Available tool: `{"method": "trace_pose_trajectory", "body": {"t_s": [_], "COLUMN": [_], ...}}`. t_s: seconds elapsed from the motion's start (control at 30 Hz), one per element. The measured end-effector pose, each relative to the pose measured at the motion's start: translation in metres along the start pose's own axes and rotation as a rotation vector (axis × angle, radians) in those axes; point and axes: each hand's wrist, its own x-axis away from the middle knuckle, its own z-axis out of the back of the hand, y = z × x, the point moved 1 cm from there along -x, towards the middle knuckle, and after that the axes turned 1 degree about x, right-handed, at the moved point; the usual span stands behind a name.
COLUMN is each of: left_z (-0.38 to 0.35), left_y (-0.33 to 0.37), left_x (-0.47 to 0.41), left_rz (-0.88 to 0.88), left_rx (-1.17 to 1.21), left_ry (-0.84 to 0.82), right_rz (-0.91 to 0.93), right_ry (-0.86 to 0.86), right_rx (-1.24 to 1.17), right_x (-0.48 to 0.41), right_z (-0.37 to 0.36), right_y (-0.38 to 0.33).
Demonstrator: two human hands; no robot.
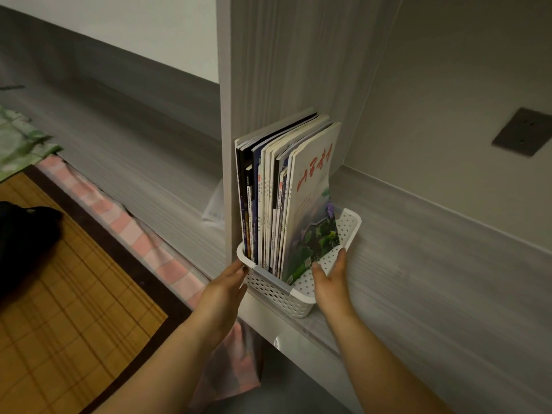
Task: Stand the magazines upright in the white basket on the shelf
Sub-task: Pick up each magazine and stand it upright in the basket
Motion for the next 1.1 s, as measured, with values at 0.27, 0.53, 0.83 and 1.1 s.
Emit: {"method": "trace_pose_trajectory", "body": {"t_s": [0.27, 0.53, 0.83, 1.1], "left_z": [-0.004, -0.012, -0.01, -0.009], "left_y": [0.001, 0.008, 0.007, 0.005], "left_x": [0.0, -0.003, -0.006, -0.008], "left_rz": [-0.017, -0.05, -0.021, -0.034], "left_rx": [-0.02, -0.038, -0.046, -0.08], "left_ry": [-0.07, -0.037, 0.019, 0.019], "right_rz": [-0.06, -0.077, -0.105, -0.079], "right_ry": [0.019, 0.052, 0.005, -0.003], "right_rx": [-0.151, -0.194, -0.16, -0.125], "right_x": [0.002, 0.001, 0.001, -0.004], "right_z": [-0.005, -0.01, -0.007, -0.002], "right_y": [-0.002, -0.005, -0.009, -0.004]}}
